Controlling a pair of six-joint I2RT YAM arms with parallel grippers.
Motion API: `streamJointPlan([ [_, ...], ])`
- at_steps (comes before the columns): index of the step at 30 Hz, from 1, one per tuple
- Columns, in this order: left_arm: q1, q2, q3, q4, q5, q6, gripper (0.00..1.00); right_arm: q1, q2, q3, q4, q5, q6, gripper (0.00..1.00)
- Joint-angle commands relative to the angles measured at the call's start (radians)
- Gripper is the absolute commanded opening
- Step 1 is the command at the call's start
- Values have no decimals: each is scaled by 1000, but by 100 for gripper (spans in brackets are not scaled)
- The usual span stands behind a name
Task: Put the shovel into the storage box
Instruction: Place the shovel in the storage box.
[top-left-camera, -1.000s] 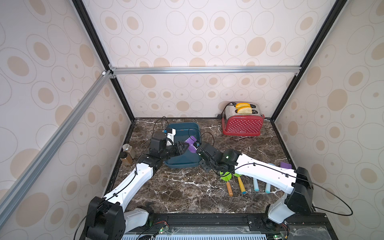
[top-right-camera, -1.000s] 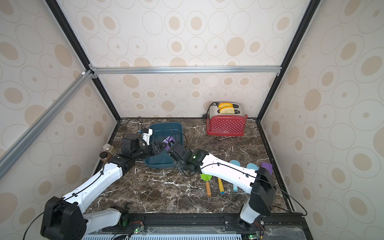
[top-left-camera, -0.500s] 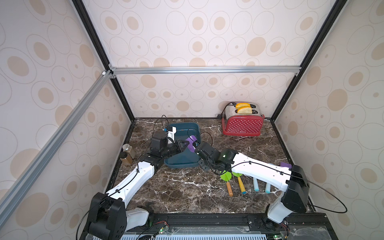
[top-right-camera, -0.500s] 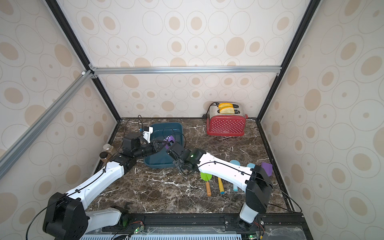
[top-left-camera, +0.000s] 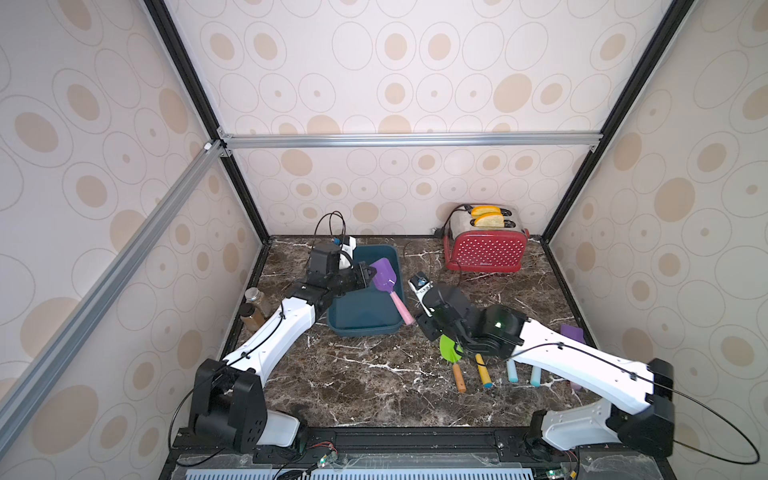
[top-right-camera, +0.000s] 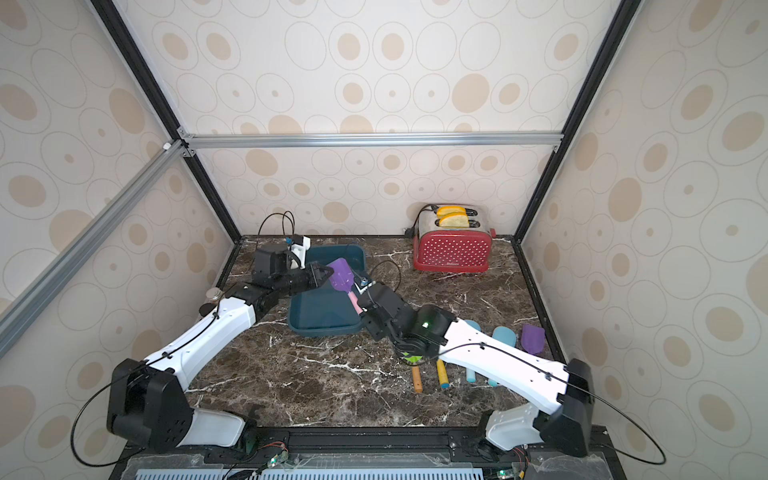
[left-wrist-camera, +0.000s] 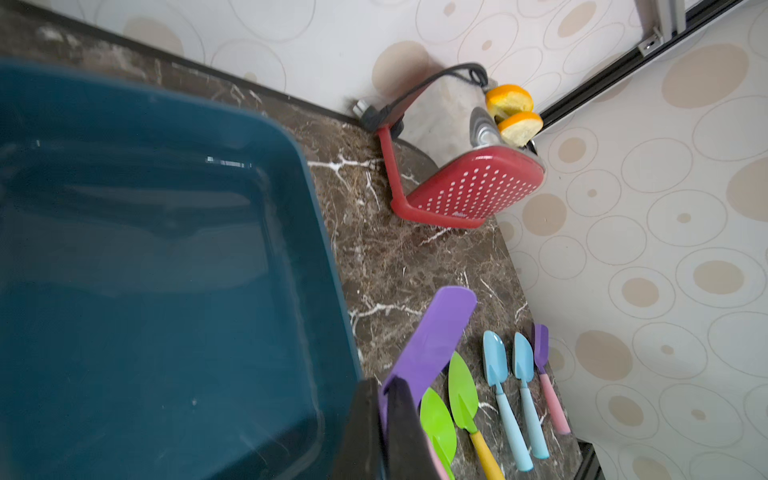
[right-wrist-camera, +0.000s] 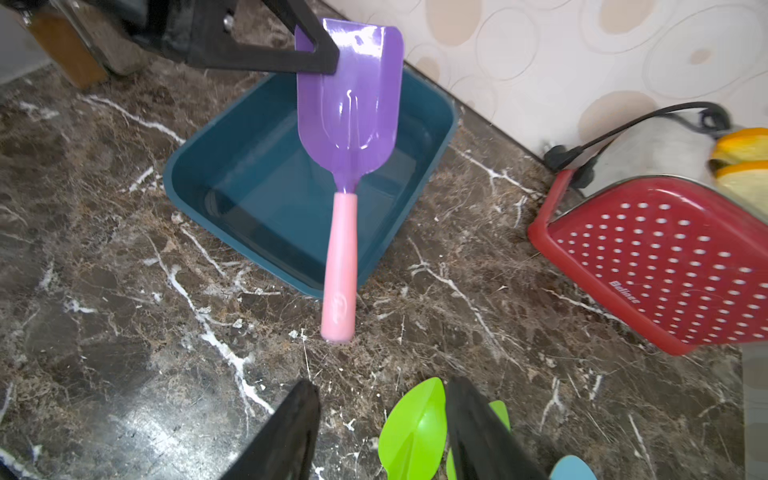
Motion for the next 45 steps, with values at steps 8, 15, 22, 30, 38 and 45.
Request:
streamJointPlan([
  [8, 101, 456, 558, -447, 145, 404, 7, -49, -197, -208, -92, 155, 84, 65],
  [15, 100, 630, 662, -437, 187, 398, 6, -133, -261, -352, -94, 64, 175, 66],
  [22, 99, 729, 720, -451, 214, 405, 8, -133, -263, -431, -98, -62, 249, 66],
  [30, 96, 832, 755, -440, 256, 388, 13, -133, -242, -467, -98, -136, 276, 67],
  [38, 80, 899, 788, -440, 269, 383, 17, -132, -261, -489, -92, -147, 298, 67],
  [45, 77, 908, 783, -432, 260, 381, 30, -132, -250, -499, -89, -140, 304, 67],
])
